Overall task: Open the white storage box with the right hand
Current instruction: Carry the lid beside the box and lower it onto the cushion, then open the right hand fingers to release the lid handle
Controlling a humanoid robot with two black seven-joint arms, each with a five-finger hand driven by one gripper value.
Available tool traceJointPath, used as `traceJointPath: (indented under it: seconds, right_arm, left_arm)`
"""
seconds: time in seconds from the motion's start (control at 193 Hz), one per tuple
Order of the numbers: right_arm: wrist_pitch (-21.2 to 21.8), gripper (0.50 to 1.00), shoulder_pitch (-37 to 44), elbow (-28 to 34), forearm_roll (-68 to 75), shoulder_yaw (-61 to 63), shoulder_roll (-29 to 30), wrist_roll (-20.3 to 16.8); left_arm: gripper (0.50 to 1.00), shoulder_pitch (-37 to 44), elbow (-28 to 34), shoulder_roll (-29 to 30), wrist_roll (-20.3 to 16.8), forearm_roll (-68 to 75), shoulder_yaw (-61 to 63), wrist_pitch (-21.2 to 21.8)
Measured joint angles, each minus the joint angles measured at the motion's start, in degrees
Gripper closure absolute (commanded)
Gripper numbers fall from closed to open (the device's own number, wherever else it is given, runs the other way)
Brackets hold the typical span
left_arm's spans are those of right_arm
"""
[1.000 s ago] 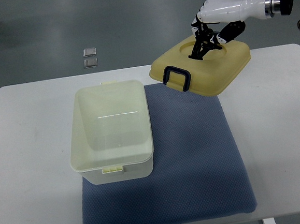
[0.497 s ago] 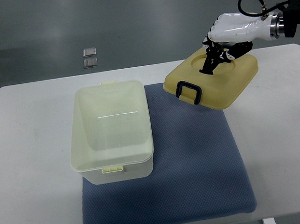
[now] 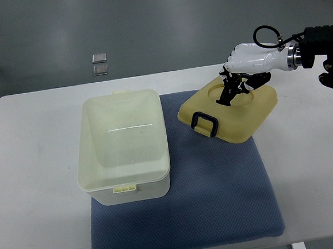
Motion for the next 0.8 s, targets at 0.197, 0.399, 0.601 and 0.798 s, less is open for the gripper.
traceJointPath:
  seconds: [0.197,0.399,0.601,0.798]
  right_arm:
    - [0.0,1.000,-1.1,0.0,0.0,0.1,2.4,0.0]
    - [-0.1,0.750,-2.0,0.0,0.1,0.3,3.6,0.0]
    - [-0.2,0.589,-2.3,0.1,1.1,0.8,3.6,0.0]
    - [-0.2,0.587,-2.0,0.5,1.4,1.6,3.3,0.0]
  left_arm:
    - [0.500,0.0,0.0,0.0,0.0,0.0,0.0,0.0]
    - [0.500,0.0,0.0,0.0,0.0,0.0,0.0,0.0]
    - [0.500,0.0,0.0,0.0,0.0,0.0,0.0,0.0]
    - [0.500,0.0,0.0,0.0,0.0,0.0,0.0,0.0]
